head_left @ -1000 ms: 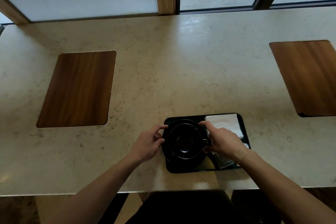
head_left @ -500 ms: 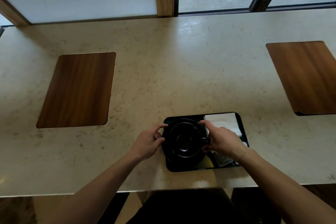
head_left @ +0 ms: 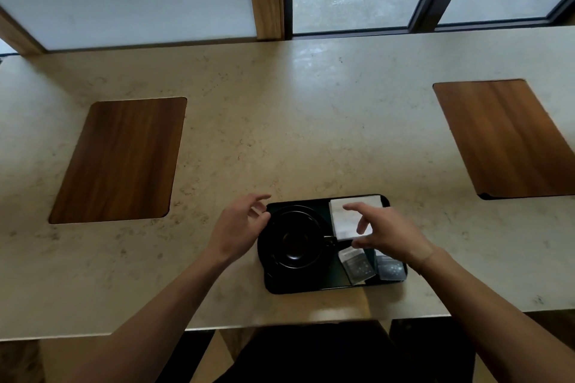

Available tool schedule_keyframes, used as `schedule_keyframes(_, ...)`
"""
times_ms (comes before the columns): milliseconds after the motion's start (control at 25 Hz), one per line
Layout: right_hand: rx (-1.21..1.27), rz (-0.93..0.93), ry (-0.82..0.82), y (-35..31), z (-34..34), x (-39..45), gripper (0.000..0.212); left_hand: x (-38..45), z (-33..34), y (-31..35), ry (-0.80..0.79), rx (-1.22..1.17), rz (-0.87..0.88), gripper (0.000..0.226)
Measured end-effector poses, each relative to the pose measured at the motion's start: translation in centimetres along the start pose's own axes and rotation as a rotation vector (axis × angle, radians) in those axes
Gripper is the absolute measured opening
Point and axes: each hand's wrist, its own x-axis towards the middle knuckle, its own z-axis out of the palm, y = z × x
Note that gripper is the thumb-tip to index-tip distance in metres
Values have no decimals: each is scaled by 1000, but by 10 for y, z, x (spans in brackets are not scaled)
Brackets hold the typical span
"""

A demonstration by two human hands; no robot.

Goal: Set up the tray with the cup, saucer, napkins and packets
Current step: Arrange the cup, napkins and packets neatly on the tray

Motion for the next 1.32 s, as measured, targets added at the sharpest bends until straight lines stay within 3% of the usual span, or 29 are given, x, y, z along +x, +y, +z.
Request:
schedule_keyframes(320, 29, -82, 85, 49, -33, -22, 52, 3, 41, 73, 76, 101, 147, 27)
schedule_keyframes(640, 5, -176, 216, 98, -54, -33, 38, 3, 93, 127, 84, 234, 159, 25)
schedule_keyframes(1160, 0, -128, 329, 96, -27, -23, 35, 3, 102, 113, 36, 391, 31, 29)
schedule_keyframes(1320, -105, -138, 367, 86, -11, -14, 39, 19, 104, 110, -98, 567, -4, 35)
